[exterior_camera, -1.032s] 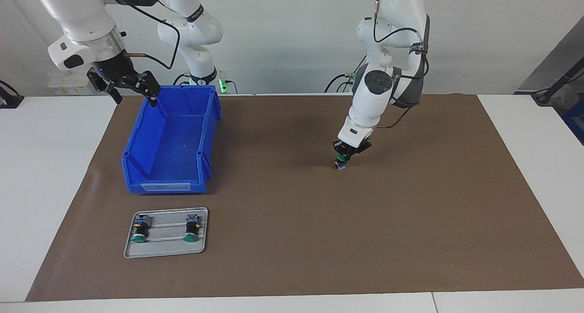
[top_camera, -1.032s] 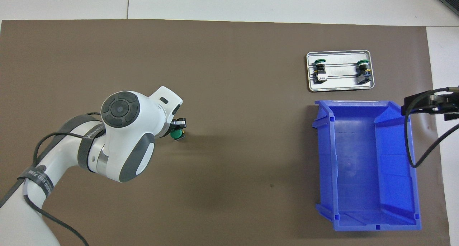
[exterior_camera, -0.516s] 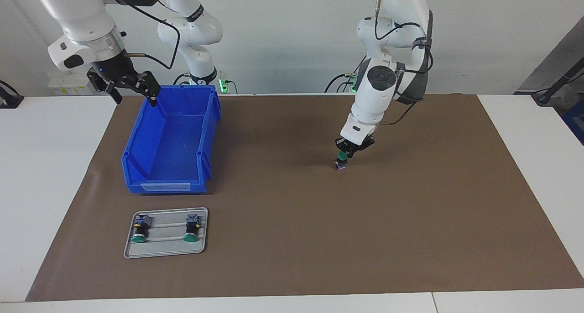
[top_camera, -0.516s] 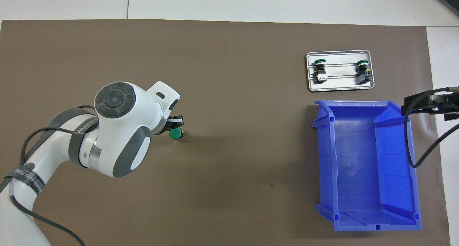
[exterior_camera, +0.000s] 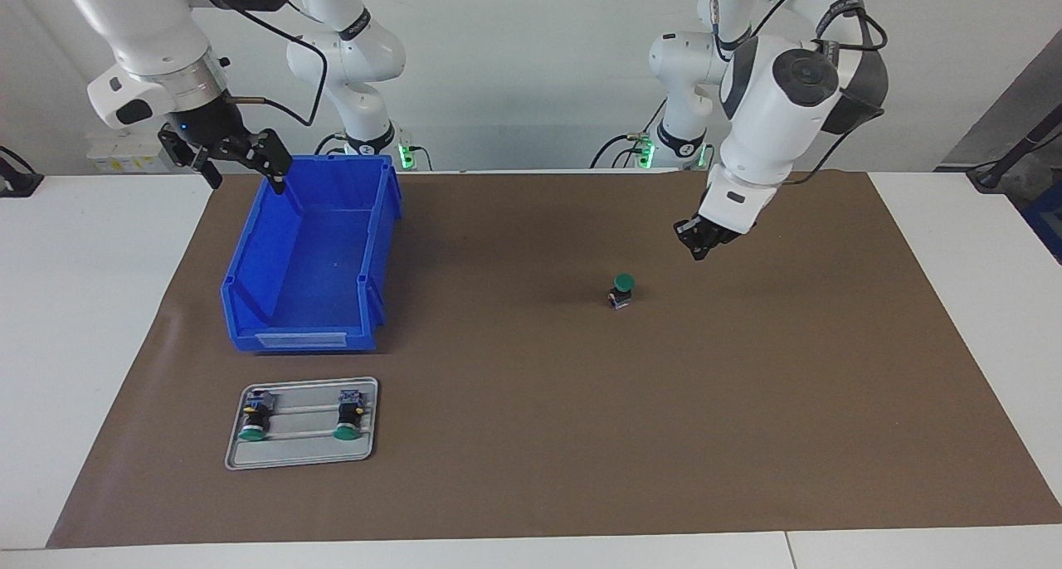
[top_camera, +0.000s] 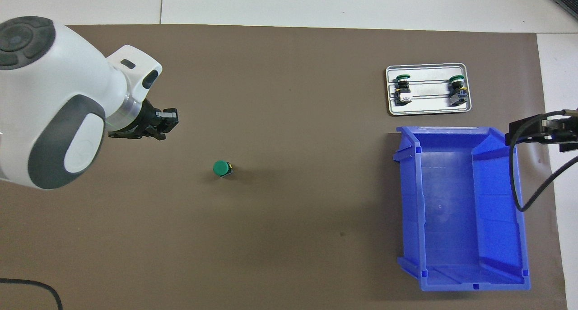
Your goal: Place and press button with both arms
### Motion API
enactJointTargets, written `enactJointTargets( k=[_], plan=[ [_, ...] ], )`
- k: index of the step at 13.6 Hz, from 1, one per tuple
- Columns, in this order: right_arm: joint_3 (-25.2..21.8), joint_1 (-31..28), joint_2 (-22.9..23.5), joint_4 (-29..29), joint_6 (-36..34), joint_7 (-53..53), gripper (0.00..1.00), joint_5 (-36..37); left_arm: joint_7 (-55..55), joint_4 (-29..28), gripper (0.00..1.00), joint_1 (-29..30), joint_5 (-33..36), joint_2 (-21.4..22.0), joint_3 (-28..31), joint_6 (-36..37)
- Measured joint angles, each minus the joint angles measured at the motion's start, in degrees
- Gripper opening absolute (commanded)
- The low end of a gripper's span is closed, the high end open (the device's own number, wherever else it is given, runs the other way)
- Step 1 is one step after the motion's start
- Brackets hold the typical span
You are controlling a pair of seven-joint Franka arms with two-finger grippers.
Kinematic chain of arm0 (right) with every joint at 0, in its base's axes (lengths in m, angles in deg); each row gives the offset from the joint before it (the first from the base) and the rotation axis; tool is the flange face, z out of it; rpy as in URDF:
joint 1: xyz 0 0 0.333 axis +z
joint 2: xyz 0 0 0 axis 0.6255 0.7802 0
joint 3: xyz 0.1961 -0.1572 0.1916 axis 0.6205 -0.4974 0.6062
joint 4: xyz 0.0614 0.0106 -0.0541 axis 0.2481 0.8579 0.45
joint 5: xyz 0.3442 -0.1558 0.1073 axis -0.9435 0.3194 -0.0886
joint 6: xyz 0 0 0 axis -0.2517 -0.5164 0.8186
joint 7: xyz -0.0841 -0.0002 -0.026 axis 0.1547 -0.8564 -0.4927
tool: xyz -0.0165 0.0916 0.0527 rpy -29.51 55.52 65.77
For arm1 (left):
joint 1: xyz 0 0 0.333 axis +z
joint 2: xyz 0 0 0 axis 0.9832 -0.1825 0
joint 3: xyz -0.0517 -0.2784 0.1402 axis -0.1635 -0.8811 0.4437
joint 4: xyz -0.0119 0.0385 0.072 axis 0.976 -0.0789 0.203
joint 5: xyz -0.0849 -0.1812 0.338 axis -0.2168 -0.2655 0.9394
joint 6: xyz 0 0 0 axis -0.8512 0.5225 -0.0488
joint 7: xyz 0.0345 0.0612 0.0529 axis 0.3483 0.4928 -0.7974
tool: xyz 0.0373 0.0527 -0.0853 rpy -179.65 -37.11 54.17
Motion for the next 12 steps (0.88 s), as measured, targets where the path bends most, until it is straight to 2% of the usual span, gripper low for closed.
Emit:
enactJointTargets(
  k=[1, 2, 3, 7, 12],
  plan=[
    [0.0, 0.0, 0.0, 0.0, 0.0, 0.0, 1.00, 0.0, 3.1, 0.5, 0.47, 1.9, 0.0, 0.7, 0.1, 1.1],
    [0.0, 0.0, 0.0, 0.0, 0.0, 0.0, 1.00, 0.0, 6.5, 0.7, 0.76, 3.8, 0.0, 1.7, 0.3, 2.7],
    [0.0, 0.0, 0.0, 0.0, 0.0, 0.0, 1.00, 0.0, 9.2, 0.7, 1.00, 5.5, 0.0, 2.8, 0.4, 4.0],
    [0.0, 0.0, 0.0, 0.0, 0.0, 0.0, 1.00, 0.0, 10.9, 0.7, 1.00, 6.7, 0.7, 5.9, 0.2, 7.6],
    [0.0, 0.0, 0.0, 0.0, 0.0, 0.0, 1.00, 0.0, 14.6, 0.0, 1.00, 6.7, 2.3, 6.0, -0.1, 6.3]
  ],
)
